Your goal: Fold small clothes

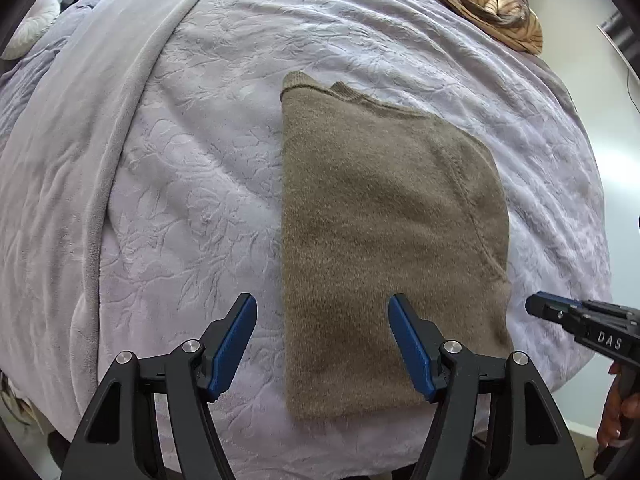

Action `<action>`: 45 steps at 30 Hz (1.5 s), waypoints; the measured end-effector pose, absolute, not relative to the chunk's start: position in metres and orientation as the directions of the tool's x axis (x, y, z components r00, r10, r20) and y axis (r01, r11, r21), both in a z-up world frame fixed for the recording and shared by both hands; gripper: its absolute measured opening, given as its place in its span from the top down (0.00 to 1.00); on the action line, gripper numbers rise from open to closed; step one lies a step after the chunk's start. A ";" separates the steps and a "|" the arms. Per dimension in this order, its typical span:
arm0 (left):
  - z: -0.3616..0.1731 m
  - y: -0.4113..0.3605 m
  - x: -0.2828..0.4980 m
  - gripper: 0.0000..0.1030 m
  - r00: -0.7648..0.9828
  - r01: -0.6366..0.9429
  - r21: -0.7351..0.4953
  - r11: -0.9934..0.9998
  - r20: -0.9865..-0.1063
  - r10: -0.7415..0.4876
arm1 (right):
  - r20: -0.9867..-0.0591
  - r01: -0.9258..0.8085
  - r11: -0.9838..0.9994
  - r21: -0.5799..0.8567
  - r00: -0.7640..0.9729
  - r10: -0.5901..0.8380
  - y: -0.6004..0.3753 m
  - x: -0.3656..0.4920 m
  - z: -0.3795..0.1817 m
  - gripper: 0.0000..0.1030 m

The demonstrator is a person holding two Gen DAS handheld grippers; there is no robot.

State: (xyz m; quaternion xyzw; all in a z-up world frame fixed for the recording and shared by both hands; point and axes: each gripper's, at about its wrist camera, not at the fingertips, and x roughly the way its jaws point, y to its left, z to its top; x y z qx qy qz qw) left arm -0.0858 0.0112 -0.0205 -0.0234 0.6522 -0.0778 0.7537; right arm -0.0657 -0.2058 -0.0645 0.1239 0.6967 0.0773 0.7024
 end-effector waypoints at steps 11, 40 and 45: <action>-0.027 0.023 -0.095 0.33 0.096 0.070 -0.112 0.991 -0.988 -0.119 | -0.921 0.205 0.898 0.388 0.068 0.383 -0.220 -0.044 -0.089 0.45; -0.025 0.012 -0.098 0.32 0.077 0.124 -0.097 0.988 -0.991 -0.107 | -0.970 0.235 0.942 0.238 -0.001 0.245 -0.230 -0.062 -0.087 0.89; -0.019 0.010 -0.097 0.32 0.087 0.135 -0.103 0.986 -0.989 -0.116 | -0.967 0.214 0.944 0.250 0.001 0.256 -0.219 -0.064 -0.074 0.89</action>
